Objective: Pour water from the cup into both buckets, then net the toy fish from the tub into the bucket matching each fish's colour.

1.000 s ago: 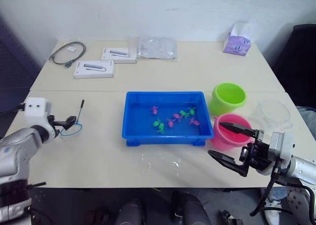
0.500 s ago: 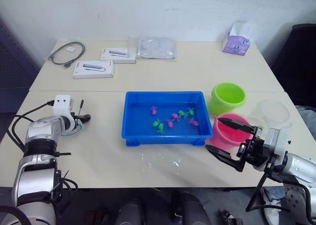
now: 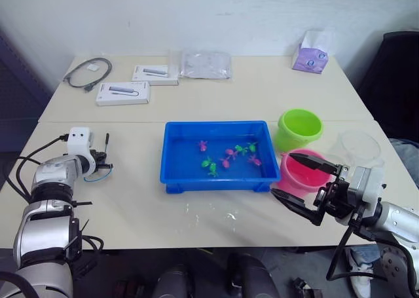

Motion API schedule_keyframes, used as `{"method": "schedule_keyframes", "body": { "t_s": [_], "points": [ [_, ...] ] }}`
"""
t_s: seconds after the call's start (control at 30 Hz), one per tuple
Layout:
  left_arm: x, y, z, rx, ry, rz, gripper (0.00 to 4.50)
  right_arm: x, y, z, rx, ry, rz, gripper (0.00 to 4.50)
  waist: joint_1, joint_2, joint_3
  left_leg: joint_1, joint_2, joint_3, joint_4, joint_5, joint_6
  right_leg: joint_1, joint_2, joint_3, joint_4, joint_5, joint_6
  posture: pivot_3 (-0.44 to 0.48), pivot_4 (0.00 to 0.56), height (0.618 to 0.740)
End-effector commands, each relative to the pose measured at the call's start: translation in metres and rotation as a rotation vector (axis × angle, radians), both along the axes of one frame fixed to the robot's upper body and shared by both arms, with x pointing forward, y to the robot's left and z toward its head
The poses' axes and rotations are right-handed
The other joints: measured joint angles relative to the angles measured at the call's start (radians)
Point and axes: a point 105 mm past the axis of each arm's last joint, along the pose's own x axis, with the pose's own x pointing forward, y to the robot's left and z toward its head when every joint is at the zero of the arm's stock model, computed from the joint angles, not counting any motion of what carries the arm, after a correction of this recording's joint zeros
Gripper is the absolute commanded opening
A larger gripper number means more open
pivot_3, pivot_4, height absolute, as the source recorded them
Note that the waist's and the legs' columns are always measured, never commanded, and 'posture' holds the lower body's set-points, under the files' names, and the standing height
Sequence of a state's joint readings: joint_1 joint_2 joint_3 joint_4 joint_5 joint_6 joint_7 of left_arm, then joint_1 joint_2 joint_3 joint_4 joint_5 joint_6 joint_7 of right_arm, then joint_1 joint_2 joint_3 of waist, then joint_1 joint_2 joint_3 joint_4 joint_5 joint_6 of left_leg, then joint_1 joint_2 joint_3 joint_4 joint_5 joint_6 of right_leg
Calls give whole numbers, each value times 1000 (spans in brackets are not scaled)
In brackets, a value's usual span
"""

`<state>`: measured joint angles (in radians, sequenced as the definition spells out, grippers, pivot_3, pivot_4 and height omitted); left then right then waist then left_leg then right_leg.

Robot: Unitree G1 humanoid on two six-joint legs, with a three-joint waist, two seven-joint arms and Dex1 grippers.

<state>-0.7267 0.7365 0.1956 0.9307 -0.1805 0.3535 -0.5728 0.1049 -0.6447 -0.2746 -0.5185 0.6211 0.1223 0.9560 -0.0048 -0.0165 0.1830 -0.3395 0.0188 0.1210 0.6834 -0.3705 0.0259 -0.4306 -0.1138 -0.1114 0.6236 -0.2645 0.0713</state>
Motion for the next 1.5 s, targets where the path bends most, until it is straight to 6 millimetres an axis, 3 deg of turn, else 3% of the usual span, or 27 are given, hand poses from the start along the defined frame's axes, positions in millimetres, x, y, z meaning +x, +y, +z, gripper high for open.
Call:
{"method": "schedule_keyframes", "body": {
  "t_s": [0.03,0.13,0.2,0.3,0.37,0.5,0.7,0.87,1.27,1.4,1.5],
  "points": [
    [-11,-31,86,96,-324,-421,29,-5,15,27,16,10,62,4500,1,-2,1,-1,0,-1,0,0,0,0,0,1,0,0,0,0,150,740],
    [-39,-66,112,229,-403,-779,29,8,14,29,-66,112,-41,4500,4,-2,2,-3,1,-3,1,0,-1,-2,-1,0,-3,-1,-1,0,150,740],
    [-57,-85,113,311,-357,-1008,29,16,16,27,-120,200,-91,4500,8,-1,2,-4,0,-4,1,0,-1,-1,-3,-1,-5,-1,-2,0,150,740],
    [-73,-103,108,373,-250,-1226,29,14,28,31,-131,298,-10,4500,7,0,2,-5,0,-5,2,0,-1,-1,-3,-2,-7,-1,-2,0,150,740],
    [-82,-126,107,424,-179,-1390,29,14,34,27,-191,385,28,4500,6,0,3,-6,0,-5,2,0,-1,-2,-2,-3,-7,-1,-2,0,150,740],
    [-90,-178,109,401,-158,-1555,29,18,49,21,-248,498,93,4500,9,0,3,-17,0,-8,9,1,1,-9,-1,-5,-2,-1,-1,0,150,740],
    [-98,-231,96,388,-159,-1668,29,16,83,16,-243,581,209,4500,2,0,3,-24,-1,-6,16,-1,7,-12,2,-5,0,2,3,0,150,740],
    [-97,-247,95,376,-202,-1684,29,19,92,15,-225,627,213,4500,6,0,3,-29,-2,-10,19,0,8,-14,2,-8,0,2,3,0,150,740],
    [-99,-259,93,361,-213,-1689,29,20,95,12,-170,674,211,4500,9,0,3,-31,-4,-12,19,0,9,-14,1,-10,-1,3,5,0,150,740],
    [-99,-260,91,352,-212,-1684,0,20,95,11,-159,680,207,3254,9,0,3,-31,-4,-12,19,0,9,-14,1,-10,-1,3,5,0,150,740],
    [-100,-261,90,345,-213,-1679,0,22,94,12,-140,669,191,1861,9,0,3,-31,-4,-12,19,0,9,-14,1,-12,-1,3,5,0,150,740]
  ]
}}
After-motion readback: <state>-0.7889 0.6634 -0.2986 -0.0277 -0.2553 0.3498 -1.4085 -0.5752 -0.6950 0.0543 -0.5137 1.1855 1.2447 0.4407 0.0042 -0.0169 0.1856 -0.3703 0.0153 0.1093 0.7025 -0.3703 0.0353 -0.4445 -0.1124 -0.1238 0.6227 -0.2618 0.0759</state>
